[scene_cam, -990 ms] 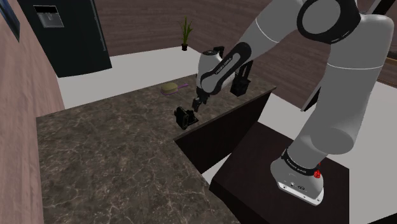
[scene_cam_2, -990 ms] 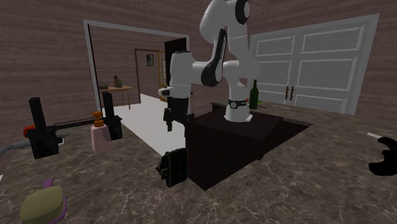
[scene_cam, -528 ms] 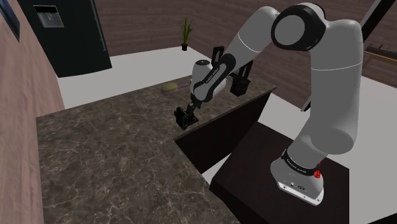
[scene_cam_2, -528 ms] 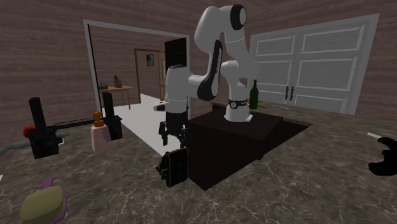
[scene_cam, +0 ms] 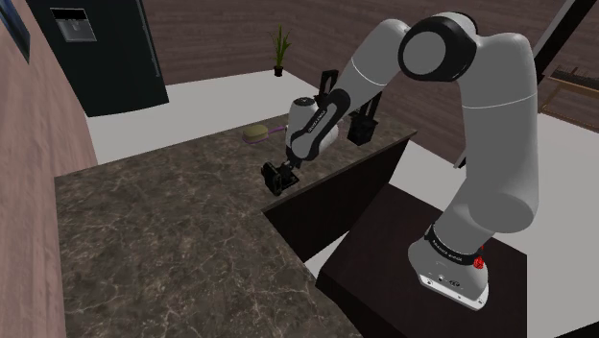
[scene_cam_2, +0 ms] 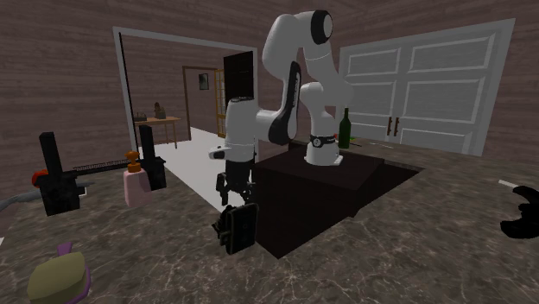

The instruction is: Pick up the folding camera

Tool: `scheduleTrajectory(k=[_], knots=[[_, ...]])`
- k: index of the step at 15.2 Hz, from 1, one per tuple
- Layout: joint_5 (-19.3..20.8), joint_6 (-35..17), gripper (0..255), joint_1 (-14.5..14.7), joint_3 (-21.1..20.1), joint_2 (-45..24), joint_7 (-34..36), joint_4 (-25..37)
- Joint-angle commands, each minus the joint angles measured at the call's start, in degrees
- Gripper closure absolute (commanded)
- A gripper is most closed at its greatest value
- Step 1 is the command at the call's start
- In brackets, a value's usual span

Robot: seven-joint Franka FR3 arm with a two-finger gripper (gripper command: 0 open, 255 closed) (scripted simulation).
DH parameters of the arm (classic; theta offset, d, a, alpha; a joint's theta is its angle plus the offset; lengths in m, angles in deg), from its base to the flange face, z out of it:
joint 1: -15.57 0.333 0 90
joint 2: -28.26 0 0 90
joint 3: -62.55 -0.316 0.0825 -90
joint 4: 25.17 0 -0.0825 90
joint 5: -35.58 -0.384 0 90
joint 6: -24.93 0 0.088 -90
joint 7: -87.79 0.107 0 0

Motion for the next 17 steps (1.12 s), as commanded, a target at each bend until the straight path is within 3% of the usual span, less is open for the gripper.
scheduleTrajectory(k=[1,8,17], knots=[[-0.02,0.0,255,-0.14,0.21,-0.44,0.07,-0.09],[-0.02,-0.1,255,-0.14,0.2,-0.61,0.09,-0.02],[0.09,4.94,255,-0.05,0.3,6.0,-0.09,-1.59]])
